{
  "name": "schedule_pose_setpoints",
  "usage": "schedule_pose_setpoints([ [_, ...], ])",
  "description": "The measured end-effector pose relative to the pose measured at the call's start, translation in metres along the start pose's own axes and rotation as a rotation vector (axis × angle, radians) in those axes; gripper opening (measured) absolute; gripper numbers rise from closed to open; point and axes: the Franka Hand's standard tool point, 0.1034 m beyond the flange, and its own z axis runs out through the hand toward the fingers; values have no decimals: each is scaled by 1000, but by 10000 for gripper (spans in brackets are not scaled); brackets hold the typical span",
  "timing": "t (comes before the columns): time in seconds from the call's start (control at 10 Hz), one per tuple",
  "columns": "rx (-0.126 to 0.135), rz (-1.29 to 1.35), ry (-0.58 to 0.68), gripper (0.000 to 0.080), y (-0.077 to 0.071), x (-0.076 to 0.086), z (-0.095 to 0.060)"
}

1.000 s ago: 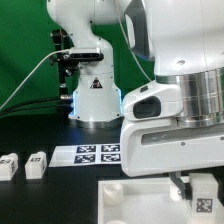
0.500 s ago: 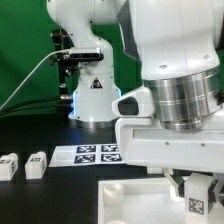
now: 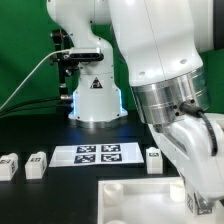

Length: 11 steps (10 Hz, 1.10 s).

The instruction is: Assemble one leg

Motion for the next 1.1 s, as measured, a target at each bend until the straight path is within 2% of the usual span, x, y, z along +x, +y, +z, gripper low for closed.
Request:
schedule_pose_setpoints([
  [0.1,-1,-32,0,367,0,0,0],
  [0.2,-1,-69,0,367,1,0,1],
  [0.3,-2,-71,0,540,1,-1,1],
  [0.4,-25,-247,8,540,3,-2,1],
  [0.5,-75,-486,21,629,5,-4,-1],
  [0.6,-114,-671,39,644,4,-8,-4],
  [1.0,-119,-1037,23,649,3,-6,-4],
  [1.1,-143,-1259,46,649,1,-4,-5],
])
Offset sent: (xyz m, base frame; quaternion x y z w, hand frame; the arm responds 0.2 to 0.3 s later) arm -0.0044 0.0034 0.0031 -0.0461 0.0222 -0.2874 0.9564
